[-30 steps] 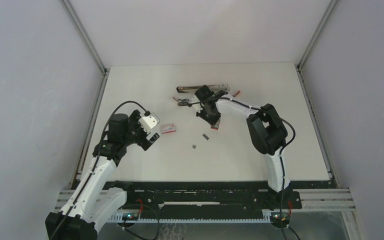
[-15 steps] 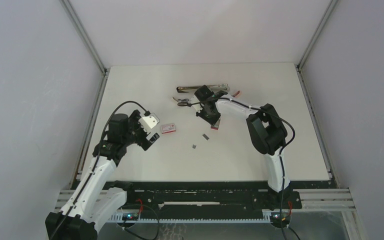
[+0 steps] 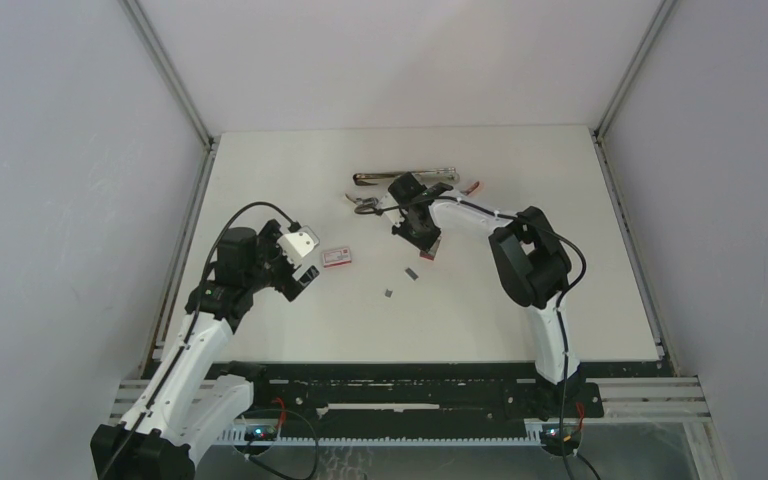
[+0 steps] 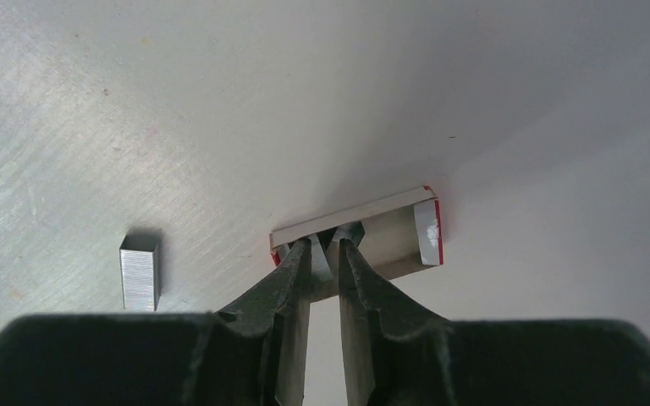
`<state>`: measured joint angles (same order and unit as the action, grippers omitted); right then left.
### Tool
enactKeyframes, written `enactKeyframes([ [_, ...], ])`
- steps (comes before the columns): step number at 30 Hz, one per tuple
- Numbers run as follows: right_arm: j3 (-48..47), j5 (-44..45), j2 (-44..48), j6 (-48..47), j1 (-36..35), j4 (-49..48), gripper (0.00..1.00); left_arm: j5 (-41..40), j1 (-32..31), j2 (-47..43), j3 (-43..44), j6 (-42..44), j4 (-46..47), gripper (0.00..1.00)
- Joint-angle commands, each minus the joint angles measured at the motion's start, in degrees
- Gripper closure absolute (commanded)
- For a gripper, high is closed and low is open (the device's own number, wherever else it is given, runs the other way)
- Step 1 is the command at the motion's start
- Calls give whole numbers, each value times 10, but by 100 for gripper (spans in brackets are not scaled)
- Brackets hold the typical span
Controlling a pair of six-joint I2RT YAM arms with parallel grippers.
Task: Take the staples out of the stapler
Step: Adjust the staple in the staple box.
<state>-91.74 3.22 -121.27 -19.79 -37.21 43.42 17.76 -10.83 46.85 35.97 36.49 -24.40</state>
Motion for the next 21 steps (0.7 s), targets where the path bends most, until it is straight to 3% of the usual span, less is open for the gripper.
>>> enactKeyframes([
  [1,-1,10,-8,-4,1,-15,82,3,4,-5,-10,-2,20,0],
  [6,1,7,-10,-5,1,-17,83,3,4,-5,-11,-2,21,0],
  [15,8,3,-4,-10,-1,-24,100,3,5,-4,-11,0,21,0],
  [21,11,7,0,-13,-3,-28,100,3,4,-4,-11,-1,21,0],
])
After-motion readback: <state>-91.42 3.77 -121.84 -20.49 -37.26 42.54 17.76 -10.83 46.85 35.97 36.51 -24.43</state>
